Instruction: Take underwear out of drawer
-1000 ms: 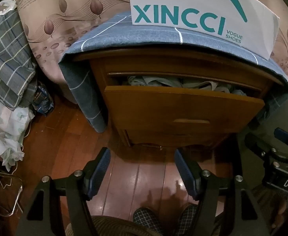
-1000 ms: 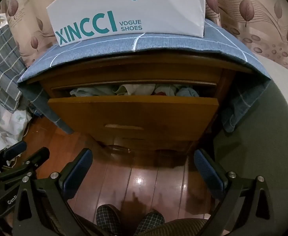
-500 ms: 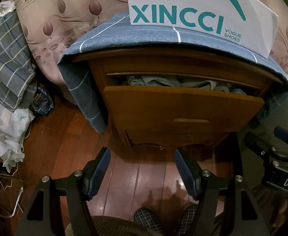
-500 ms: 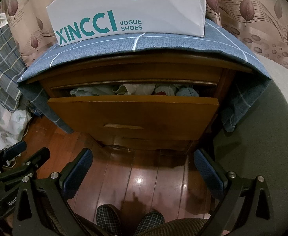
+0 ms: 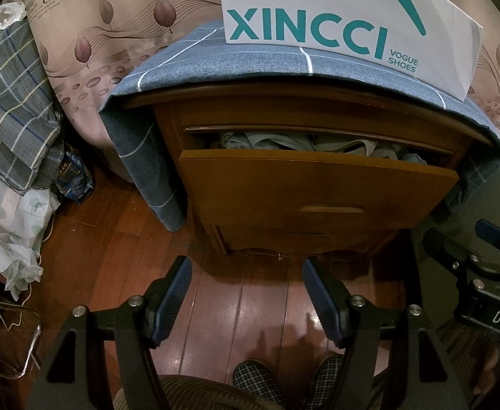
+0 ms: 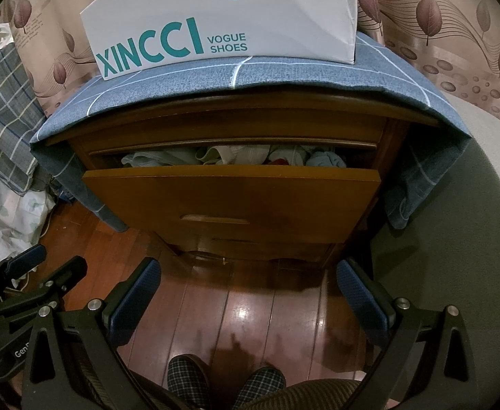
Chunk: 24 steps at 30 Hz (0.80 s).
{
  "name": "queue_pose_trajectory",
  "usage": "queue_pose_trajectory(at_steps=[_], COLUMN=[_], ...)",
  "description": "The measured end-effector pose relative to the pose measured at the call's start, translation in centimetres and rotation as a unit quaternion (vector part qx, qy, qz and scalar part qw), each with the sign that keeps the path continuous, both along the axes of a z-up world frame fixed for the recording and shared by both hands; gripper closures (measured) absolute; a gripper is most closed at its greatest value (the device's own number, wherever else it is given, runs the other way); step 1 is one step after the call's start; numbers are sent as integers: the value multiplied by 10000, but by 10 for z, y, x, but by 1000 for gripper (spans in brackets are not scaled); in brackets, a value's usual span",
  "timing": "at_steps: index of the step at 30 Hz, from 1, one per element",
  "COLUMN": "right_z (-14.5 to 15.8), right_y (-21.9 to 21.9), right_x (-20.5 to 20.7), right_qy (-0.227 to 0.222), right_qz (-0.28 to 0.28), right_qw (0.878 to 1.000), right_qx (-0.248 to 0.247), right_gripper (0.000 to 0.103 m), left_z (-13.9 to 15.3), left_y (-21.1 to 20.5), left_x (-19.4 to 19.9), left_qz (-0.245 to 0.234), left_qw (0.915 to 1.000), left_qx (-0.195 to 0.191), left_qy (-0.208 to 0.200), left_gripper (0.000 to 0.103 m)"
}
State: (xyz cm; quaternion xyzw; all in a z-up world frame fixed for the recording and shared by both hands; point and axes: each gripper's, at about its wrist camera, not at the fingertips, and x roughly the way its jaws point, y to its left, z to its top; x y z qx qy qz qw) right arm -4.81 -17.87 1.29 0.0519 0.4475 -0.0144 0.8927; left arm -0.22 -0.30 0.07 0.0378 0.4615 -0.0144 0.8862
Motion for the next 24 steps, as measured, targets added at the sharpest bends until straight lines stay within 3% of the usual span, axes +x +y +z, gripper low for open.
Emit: queue_pose_trajectory(at_steps=[24], right_z=[-1], right_y=[0], right_x=[0], right_qy=[1], right_qz=[-6], right_qw=[10000], right_qx=[36], right_gripper=[1], left_z=[0], left_y=[-1], left_x=[1], left_qz=[12], left_qw=[10000], left_qx=[19], left_qy=[0], left_gripper=[34])
